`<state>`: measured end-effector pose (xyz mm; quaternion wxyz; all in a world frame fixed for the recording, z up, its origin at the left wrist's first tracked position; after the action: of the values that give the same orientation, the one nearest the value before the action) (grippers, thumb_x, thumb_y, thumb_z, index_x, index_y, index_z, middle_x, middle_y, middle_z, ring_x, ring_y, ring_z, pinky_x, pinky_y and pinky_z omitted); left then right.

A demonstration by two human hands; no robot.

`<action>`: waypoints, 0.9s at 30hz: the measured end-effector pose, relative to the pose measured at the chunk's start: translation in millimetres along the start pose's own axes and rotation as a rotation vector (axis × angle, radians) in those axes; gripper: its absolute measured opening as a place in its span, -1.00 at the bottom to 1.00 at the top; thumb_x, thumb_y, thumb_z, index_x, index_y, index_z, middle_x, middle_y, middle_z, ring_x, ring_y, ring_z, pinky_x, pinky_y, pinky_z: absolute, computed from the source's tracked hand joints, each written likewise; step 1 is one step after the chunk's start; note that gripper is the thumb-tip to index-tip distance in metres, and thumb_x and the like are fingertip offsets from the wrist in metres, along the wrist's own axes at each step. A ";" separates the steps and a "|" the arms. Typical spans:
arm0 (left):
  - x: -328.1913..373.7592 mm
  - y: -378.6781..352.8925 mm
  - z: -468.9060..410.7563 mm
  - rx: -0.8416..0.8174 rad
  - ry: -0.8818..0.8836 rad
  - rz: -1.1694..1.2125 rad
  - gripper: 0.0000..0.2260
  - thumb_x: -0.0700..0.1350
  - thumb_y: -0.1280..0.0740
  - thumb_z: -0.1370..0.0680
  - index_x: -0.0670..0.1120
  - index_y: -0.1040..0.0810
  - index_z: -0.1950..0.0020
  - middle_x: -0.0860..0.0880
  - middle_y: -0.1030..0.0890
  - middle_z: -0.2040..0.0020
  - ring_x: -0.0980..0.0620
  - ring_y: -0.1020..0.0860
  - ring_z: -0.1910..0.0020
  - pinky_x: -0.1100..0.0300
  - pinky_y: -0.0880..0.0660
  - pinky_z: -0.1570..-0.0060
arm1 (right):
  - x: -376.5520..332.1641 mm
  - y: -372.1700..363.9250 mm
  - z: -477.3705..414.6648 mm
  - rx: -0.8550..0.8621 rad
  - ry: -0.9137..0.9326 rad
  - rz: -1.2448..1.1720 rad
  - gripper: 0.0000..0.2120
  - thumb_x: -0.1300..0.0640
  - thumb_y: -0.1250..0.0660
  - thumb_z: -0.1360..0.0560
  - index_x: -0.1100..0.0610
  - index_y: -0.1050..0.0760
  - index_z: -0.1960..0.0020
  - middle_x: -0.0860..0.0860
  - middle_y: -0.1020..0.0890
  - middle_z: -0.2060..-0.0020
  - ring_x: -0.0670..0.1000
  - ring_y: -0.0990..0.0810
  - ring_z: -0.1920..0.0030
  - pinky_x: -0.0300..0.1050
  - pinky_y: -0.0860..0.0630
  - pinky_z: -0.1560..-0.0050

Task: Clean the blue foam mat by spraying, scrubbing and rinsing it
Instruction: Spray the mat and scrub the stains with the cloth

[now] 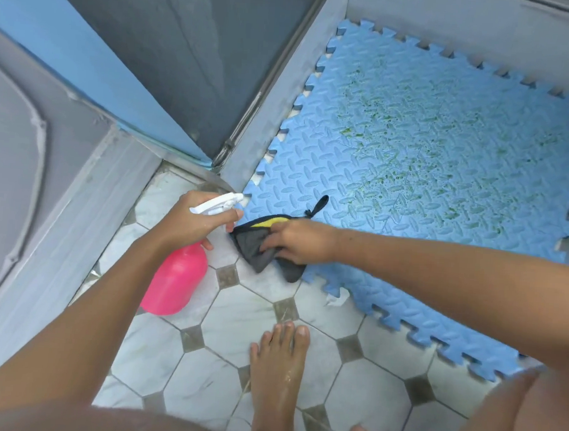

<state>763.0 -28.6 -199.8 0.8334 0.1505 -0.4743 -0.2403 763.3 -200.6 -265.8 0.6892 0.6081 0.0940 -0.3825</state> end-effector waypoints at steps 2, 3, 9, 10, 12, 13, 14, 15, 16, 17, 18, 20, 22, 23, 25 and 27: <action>12.9 -6.3 -6.5 -0.019 -0.021 0.028 -0.84 -0.01 -0.50 -0.53 -0.09 -0.72 0.10 -0.14 -0.72 0.10 0.03 -0.62 0.12 -0.12 -0.67 0.37 | 40.1 38.9 11.1 0.113 -0.135 0.016 -0.69 0.15 -0.28 -0.58 0.00 -0.56 -0.30 0.07 -0.60 -0.09 0.15 -0.62 -0.06 0.02 -0.56 -0.03; 19.8 -10.1 -9.4 -0.033 -0.042 0.023 -0.82 -0.01 -0.49 -0.53 -0.11 -0.71 0.11 -0.17 -0.71 0.11 0.01 -0.62 0.16 -0.09 -0.67 0.35 | 58.6 55.9 19.6 0.159 -0.209 -0.005 -0.71 0.16 -0.27 -0.60 0.01 -0.57 -0.29 0.07 -0.61 -0.09 0.14 -0.61 -0.08 0.02 -0.54 -0.06; 64.0 -55.5 -32.9 -0.168 -0.123 -0.014 -0.76 0.06 -0.49 -0.52 -0.12 -0.71 0.12 -0.13 -0.72 0.13 -0.01 -0.62 0.09 -0.06 -0.68 0.35 | 127.7 140.6 101.6 0.596 -0.453 -0.735 -0.85 0.19 -0.22 -0.67 0.18 -0.55 -0.14 -0.03 -0.61 0.11 -0.15 -0.56 0.11 -0.20 -0.54 0.01; 70.1 -68.0 -39.5 -0.214 -0.128 -0.050 -0.74 0.08 -0.50 -0.51 -0.12 -0.70 0.16 -0.13 -0.71 0.13 0.00 -0.63 0.08 -0.07 -0.67 0.37 | 136.3 153.8 121.1 0.679 -0.476 -0.844 -0.85 0.20 -0.20 -0.68 0.15 -0.54 -0.15 -0.07 -0.63 0.11 -0.20 -0.59 0.12 -0.29 -0.54 0.07; 80.5 -94.8 -51.0 -0.303 -0.150 -0.146 -0.68 0.12 -0.51 -0.48 -0.14 -0.64 0.21 -0.15 -0.69 0.18 0.03 -0.60 0.20 0.01 -0.64 0.40 | 157.6 175.7 165.5 0.878 -0.545 -0.956 -0.84 0.17 -0.19 -0.69 0.04 -0.54 -0.13 -0.14 -0.66 0.10 -0.22 -0.63 0.10 -0.29 -0.57 0.11; 83.8 -106.4 -55.8 -0.320 -0.166 -0.186 -0.65 0.12 -0.52 -0.47 -0.16 -0.60 0.24 -0.15 -0.66 0.24 0.07 -0.55 0.30 0.06 -0.59 0.40 | 169.9 182.1 189.5 0.996 -0.583 -0.972 -0.84 0.16 -0.19 -0.69 0.03 -0.55 -0.12 -0.15 -0.68 0.09 -0.19 -0.65 0.05 -0.24 -0.60 0.06; 87.6 -115.6 -59.6 -0.309 -0.194 -0.211 -0.62 0.10 -0.54 -0.46 -0.18 -0.54 0.27 -0.13 -0.59 0.33 0.10 -0.48 0.37 0.10 -0.50 0.39 | 180.5 185.0 213.7 1.112 -0.626 -0.967 -0.83 0.15 -0.20 -0.69 0.02 -0.56 -0.14 -0.14 -0.69 0.07 -0.15 -0.66 0.03 -0.20 -0.61 -0.01; 91.5 -122.3 -62.4 -0.274 -0.232 -0.230 -0.59 0.08 -0.56 -0.45 -0.18 -0.48 0.30 -0.08 -0.50 0.39 0.12 -0.40 0.41 0.14 -0.39 0.34 | 190.2 183.9 236.1 1.211 -0.679 -0.944 -0.84 0.14 -0.21 -0.68 0.04 -0.56 -0.15 -0.12 -0.69 0.08 -0.13 -0.65 0.03 -0.19 -0.59 -0.04; 94.9 -127.2 -64.4 -0.238 -0.265 -0.243 -0.57 0.07 -0.57 -0.45 -0.19 -0.44 0.30 -0.03 -0.43 0.41 0.14 -0.35 0.42 0.16 -0.32 0.31 | 197.1 180.5 256.3 1.276 -0.744 -0.906 -0.84 0.12 -0.21 -0.67 0.06 -0.55 -0.16 -0.11 -0.68 0.09 -0.14 -0.64 0.07 -0.21 -0.58 -0.02; 97.9 -131.9 -64.9 -0.221 -0.283 -0.250 -0.55 0.07 -0.58 -0.44 -0.20 -0.43 0.30 -0.01 -0.42 0.43 0.14 -0.35 0.42 0.15 -0.30 0.30 | 203.6 175.9 274.4 1.314 -0.819 -0.863 -0.85 0.09 -0.21 -0.66 0.05 -0.55 -0.14 -0.11 -0.66 0.11 -0.16 -0.62 0.13 -0.24 -0.56 0.04; 99.0 -136.9 -65.6 -0.229 -0.286 -0.258 -0.54 0.08 -0.58 -0.44 -0.21 -0.44 0.31 -0.03 -0.46 0.44 0.12 -0.38 0.43 0.15 -0.32 0.31 | 208.1 172.5 291.0 1.343 -0.895 -0.824 -0.86 0.07 -0.20 -0.66 0.02 -0.54 -0.12 -0.12 -0.64 0.14 -0.16 -0.60 0.16 -0.24 -0.54 0.08; 96.0 -147.0 -66.0 -0.276 -0.267 -0.287 -0.54 0.13 -0.57 -0.41 -0.17 -0.46 0.38 -0.05 -0.54 0.49 0.09 -0.47 0.48 0.20 -0.37 0.37 | 215.8 169.3 318.5 1.431 -1.007 -0.782 -0.85 0.02 -0.18 -0.66 0.02 -0.50 -0.07 -0.12 -0.59 0.18 -0.09 -0.55 0.16 -0.19 -0.49 0.08; 92.9 -152.3 -64.7 -0.292 -0.247 -0.307 -0.51 0.19 -0.56 -0.36 -0.11 -0.40 0.44 0.01 -0.47 0.54 0.08 -0.45 0.54 0.24 -0.33 0.44 | 221.5 167.0 335.2 1.494 -1.077 -0.789 -0.84 0.01 -0.15 -0.67 0.04 -0.47 -0.07 -0.11 -0.56 0.18 -0.06 -0.52 0.14 -0.16 -0.44 0.06; 91.9 -153.1 -63.4 -0.287 -0.246 -0.309 -0.49 0.21 -0.56 -0.34 -0.10 -0.38 0.44 0.03 -0.44 0.55 0.07 -0.43 0.54 0.25 -0.30 0.45 | 223.3 165.1 337.8 1.491 -1.102 -0.803 -0.83 0.00 -0.15 -0.67 0.05 -0.46 -0.08 -0.10 -0.55 0.17 -0.06 -0.52 0.15 -0.16 -0.43 0.07; 91.9 -150.1 -61.5 -0.272 -0.254 -0.287 -0.50 0.17 -0.59 -0.36 -0.12 -0.39 0.41 0.01 -0.44 0.53 0.08 -0.42 0.52 0.23 -0.30 0.43 | 225.0 159.7 334.5 1.431 -1.127 -0.834 -0.78 -0.02 -0.16 -0.67 0.11 -0.47 -0.10 0.03 -0.59 0.11 0.03 -0.56 0.11 -0.13 -0.43 0.10; 94.3 -141.9 -61.4 -0.249 -0.271 -0.239 -0.55 0.08 -0.61 -0.40 -0.15 -0.42 0.37 0.02 -0.43 0.48 0.10 -0.38 0.45 0.18 -0.29 0.35 | 227.7 154.1 326.0 1.347 -1.139 -0.857 -0.61 -0.07 -0.19 -0.63 0.25 -0.46 -0.18 0.28 -0.60 -0.06 0.18 -0.59 0.07 -0.07 -0.42 0.13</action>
<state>820.4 -197.5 -231.0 0.7398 0.0680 -0.5275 -0.4121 909.7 -596.4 -204.1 -0.0569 0.5132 -0.2777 -0.8101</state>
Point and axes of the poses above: each hand's wrist, its own z-axis away from the middle knuckle, its own y-axis out of the back of the hand, x = y × z, the point moved 7 cm from there along -z, towards the middle knuckle
